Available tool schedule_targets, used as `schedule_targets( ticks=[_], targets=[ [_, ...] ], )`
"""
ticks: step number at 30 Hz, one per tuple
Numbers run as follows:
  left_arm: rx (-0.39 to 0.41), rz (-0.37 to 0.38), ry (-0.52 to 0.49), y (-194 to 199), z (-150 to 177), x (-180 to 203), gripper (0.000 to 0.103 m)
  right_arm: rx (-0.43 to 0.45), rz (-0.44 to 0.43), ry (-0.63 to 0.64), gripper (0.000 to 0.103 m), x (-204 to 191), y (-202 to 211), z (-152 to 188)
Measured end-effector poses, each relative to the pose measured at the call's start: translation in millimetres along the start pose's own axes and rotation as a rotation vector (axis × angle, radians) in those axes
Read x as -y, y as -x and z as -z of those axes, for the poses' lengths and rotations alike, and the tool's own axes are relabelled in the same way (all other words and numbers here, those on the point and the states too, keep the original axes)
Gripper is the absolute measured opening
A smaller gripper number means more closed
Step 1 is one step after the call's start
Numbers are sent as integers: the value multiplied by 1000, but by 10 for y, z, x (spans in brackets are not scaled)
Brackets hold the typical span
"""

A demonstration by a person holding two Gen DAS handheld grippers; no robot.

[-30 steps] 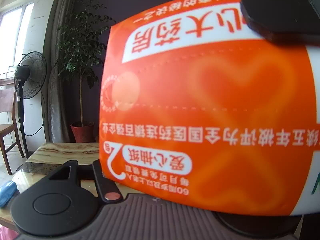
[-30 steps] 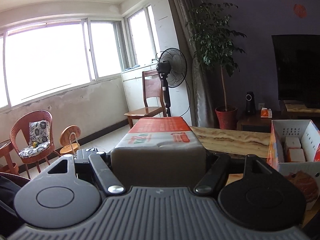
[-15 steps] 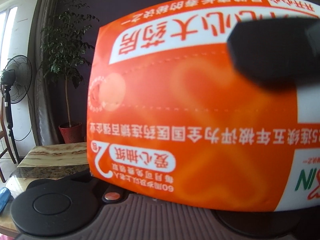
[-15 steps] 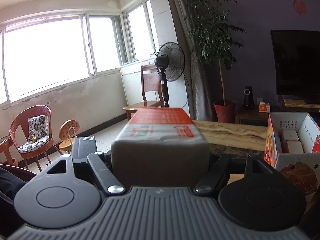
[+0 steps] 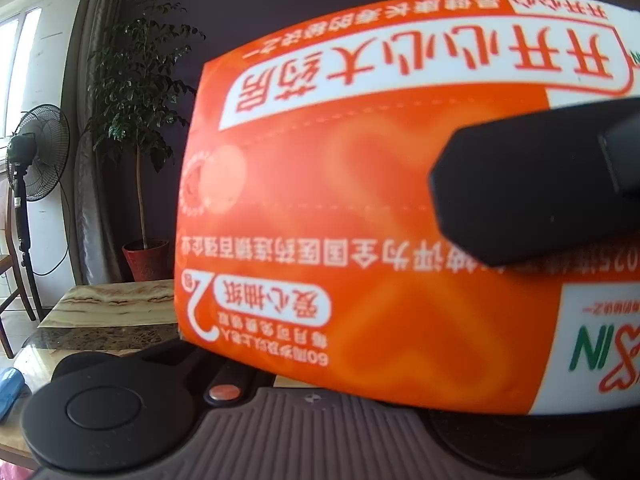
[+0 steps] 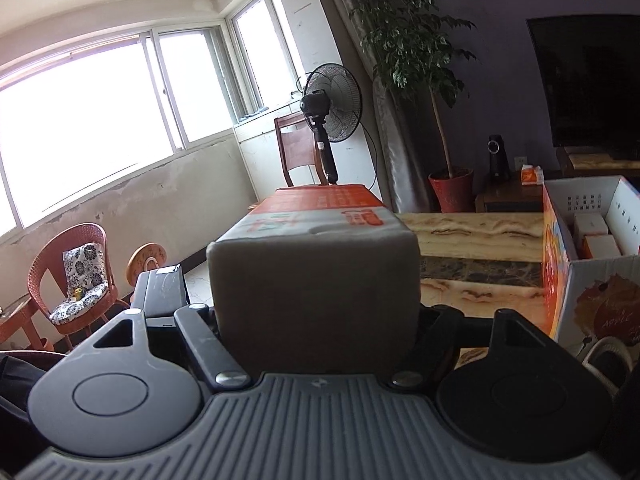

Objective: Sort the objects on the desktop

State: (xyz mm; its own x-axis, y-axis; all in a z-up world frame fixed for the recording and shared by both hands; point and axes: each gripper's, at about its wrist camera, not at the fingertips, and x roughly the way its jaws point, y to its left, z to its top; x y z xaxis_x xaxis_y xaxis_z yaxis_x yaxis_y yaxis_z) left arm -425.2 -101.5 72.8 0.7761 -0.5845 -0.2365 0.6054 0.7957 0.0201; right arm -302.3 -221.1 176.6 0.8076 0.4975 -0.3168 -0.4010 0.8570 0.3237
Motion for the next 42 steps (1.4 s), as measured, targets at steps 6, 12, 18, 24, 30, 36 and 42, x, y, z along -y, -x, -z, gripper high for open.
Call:
schedule_targets(
  ticks=[6, 12, 18, 24, 30, 36, 42],
  targets=[
    [9, 10, -13, 271, 338, 112, 0, 12, 14, -33, 79, 24, -3, 8],
    [8, 13, -13, 316, 422, 87, 0, 34, 24, -45, 80, 30, -15, -9],
    [7, 19, -13, 321, 435, -6, 0, 41, 42, -24, 81, -2, -58, 4],
    [6, 24, -13, 325, 447, -98, 0, 55, 48, -24, 81, 2, -55, 13],
    [3, 27, -9, 433, 568, -11, 0, 55, 50, -23, 77, 18, -48, 25],
    [5, 30, -5, 445, 567, -53, 0, 48, 46, -21, 75, 27, -47, -1],
    [6, 22, 3, 448, 588, -113, 0, 66, 69, -63, 75, 135, -48, -147]
  ],
)
